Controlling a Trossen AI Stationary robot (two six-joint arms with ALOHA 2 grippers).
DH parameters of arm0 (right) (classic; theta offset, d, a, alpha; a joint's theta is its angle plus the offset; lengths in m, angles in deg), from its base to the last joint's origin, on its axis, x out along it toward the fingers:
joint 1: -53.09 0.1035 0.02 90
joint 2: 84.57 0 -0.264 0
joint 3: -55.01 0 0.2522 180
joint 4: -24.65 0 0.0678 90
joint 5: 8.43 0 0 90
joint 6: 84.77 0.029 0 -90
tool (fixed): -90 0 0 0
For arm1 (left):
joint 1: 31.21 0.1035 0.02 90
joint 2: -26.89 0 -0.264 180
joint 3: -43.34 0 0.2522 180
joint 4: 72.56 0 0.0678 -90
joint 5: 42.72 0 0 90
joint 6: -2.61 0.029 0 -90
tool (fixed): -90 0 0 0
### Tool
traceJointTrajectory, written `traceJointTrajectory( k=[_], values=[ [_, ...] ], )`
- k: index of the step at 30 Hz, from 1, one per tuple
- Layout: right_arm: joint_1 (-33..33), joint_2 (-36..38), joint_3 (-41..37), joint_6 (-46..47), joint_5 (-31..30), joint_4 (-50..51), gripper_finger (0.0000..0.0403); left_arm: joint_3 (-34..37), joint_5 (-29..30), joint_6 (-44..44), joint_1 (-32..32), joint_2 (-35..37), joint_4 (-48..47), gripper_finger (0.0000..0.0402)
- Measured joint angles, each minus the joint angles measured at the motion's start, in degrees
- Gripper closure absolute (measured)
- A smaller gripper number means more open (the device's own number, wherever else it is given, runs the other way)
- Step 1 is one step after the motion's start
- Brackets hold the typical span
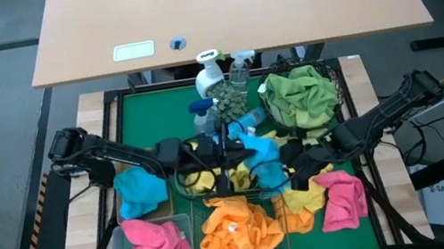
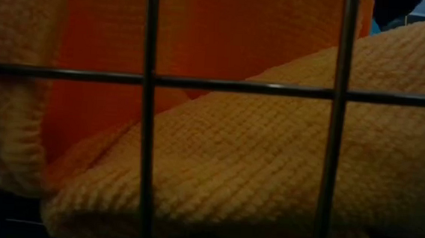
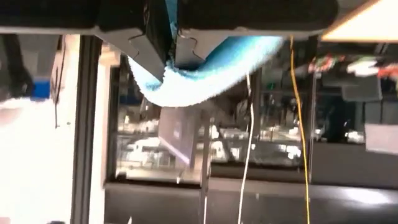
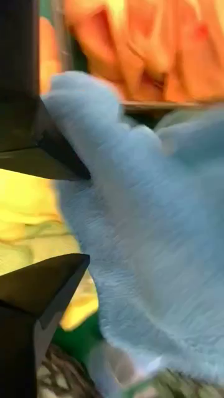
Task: Sort microfiber towel by color & place in baskets
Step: Put the blue microfiber towel into the orange bin
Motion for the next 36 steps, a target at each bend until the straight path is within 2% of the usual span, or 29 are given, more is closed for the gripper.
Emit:
traceJointTrajectory(
  k=[8,14,18,24,31,36],
  values=[
    [-0.01,0.14,-2.02,0.09,3.76,0.00,0.0198,-6.89,-0.74,0.06,-0.02,0.18,-1.23,0.0401],
    [0.01,0.13,-2.02,0.13,7.59,0.09,0.0198,-11.94,-0.52,5.11,-0.02,4.42,-10.64,0.0401],
    [0.05,0.14,-2.02,0.13,8.67,0.00,0.0198,-14.94,0.97,5.34,-0.35,9.76,-22.74,0.0401],
    [0.05,0.14,-2.02,0.02,8.72,0.01,0.0198,-20.13,8.20,0.95,-1.74,18.82,-48.69,0.0401],
    [0.03,0.14,-2.02,0.00,8.74,-0.06,0.0198,-23.91,15.08,-12.12,-5.09,29.59,-75.46,0.0401],
    [0.03,0.14,-2.02,0.00,8.78,-0.06,0.0198,-24.29,19.01,-24.37,-7.44,37.12,-88.23,0.0401]
  ],
)
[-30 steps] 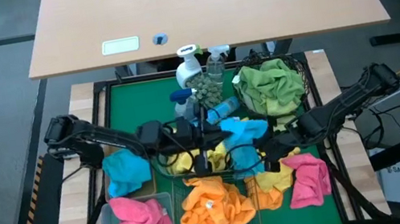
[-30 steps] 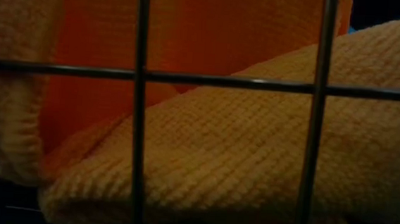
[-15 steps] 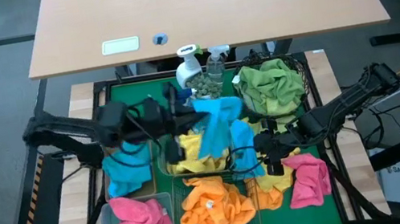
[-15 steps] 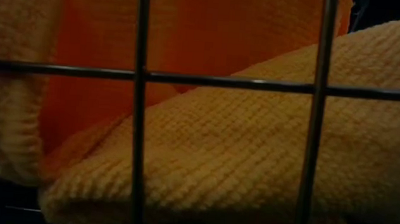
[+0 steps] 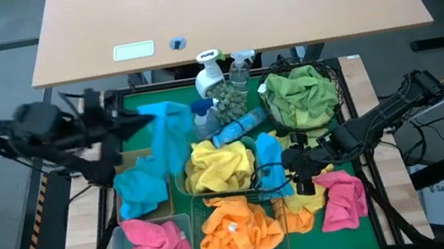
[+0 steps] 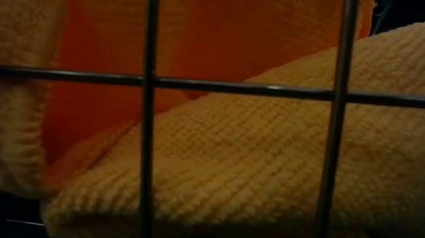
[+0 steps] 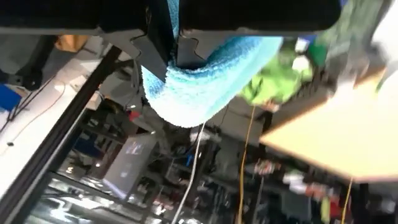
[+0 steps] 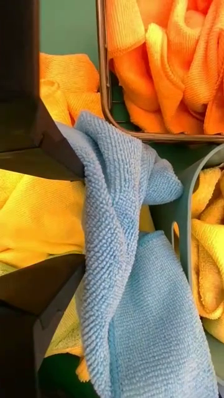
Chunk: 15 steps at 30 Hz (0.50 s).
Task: Sort microfiber towel by color & place in baskets
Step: Put the blue microfiber towel into the orange bin
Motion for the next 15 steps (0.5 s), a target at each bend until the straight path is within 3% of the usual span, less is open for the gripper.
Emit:
traceJointTrajectory(
  k=[9,15],
  values=[
    [0.00,0.00,0.02,0.00,0.00,0.00,0.0198,0.00,-0.86,-22.73,-0.76,8.71,-24.51,0.0401],
    [-0.04,0.00,0.02,0.00,0.00,0.00,0.0198,0.37,-9.88,-36.99,-0.75,8.89,-41.31,0.0401]
  ],
)
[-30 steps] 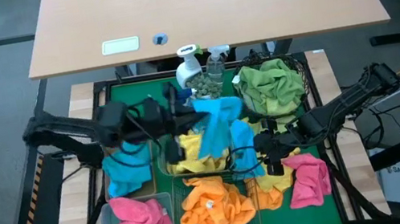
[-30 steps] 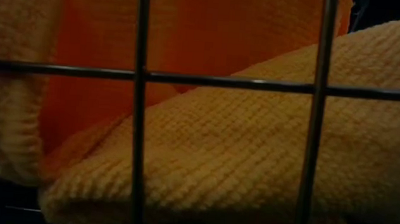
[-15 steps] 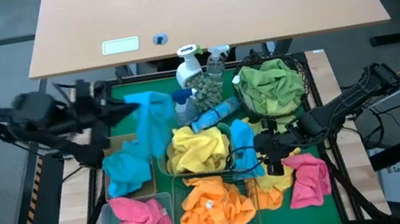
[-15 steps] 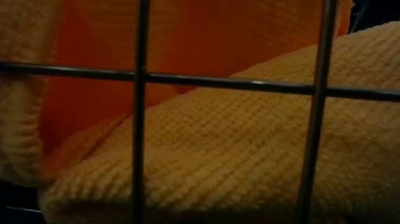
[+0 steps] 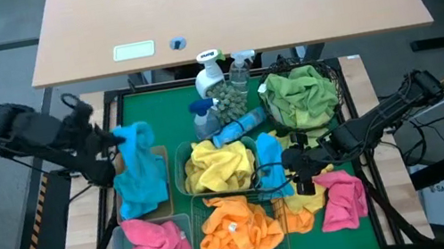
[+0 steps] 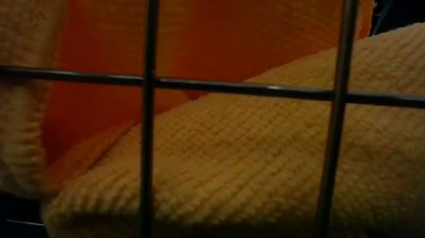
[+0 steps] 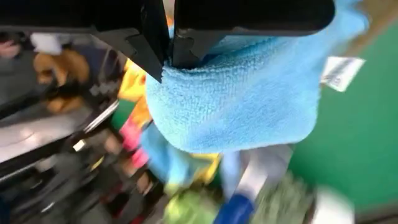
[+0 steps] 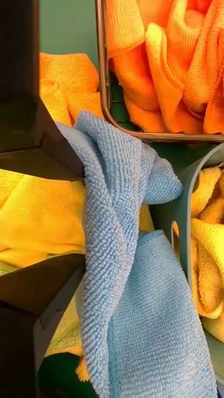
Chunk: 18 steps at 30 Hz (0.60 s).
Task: Sort microfiber towel by color & place in baskets
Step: Put the blue microfiber towel into the orange bin
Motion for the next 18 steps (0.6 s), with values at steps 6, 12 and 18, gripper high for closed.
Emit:
traceJointTrajectory(
  k=[6,12,18],
  values=[
    [0.00,0.00,0.00,0.05,0.06,-0.02,0.0198,6.38,-5.45,-5.17,0.01,-2.36,-3.24,0.0401],
    [0.00,0.00,0.82,0.17,3.83,-0.41,0.0198,15.51,-12.38,-6.56,0.00,-7.08,-2.91,0.0401],
    [0.02,0.03,4.35,0.16,4.35,-0.26,0.0198,25.21,-19.34,-8.28,0.00,-12.37,-2.57,0.0401]
  ],
)
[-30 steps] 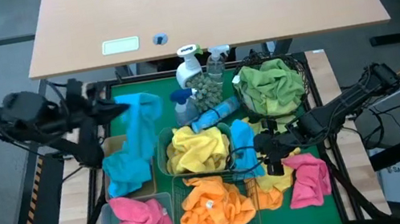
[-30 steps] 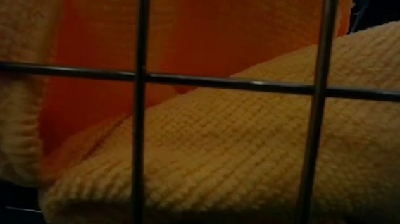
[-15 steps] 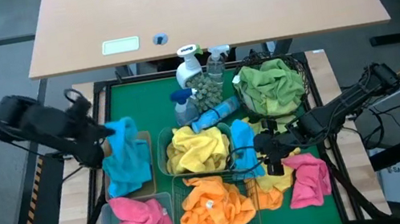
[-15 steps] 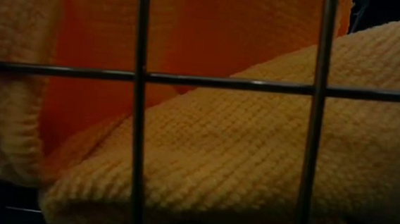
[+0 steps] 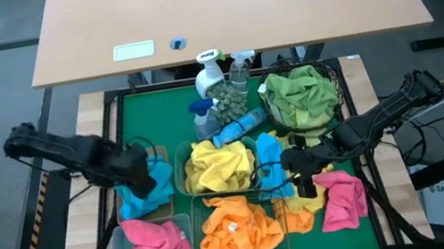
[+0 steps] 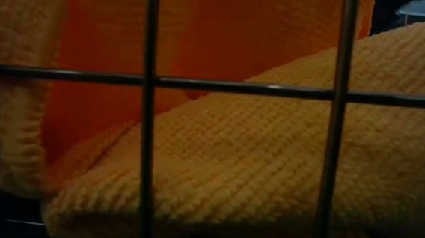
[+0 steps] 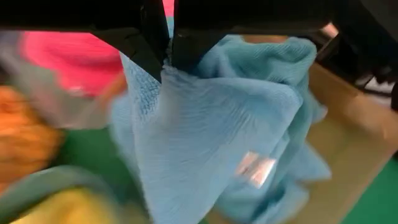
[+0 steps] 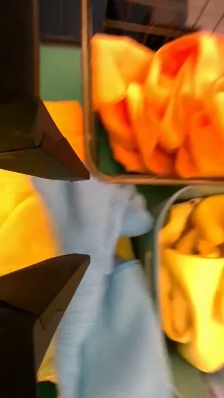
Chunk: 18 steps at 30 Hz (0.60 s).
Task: Sort microfiber towel by color & place in baskets
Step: Put the blue microfiber towel into the orange bin
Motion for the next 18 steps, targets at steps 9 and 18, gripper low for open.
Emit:
traceJointTrajectory(
  k=[9,18],
  values=[
    [0.00,0.08,7.60,-0.01,-0.02,2.96,0.0198,13.14,-0.43,0.12,0.00,-8.64,8.66,0.0401],
    [0.00,0.08,11.59,-0.19,0.00,3.21,0.0198,22.49,-0.41,0.17,0.00,-14.71,19.53,0.0374]
  ],
)
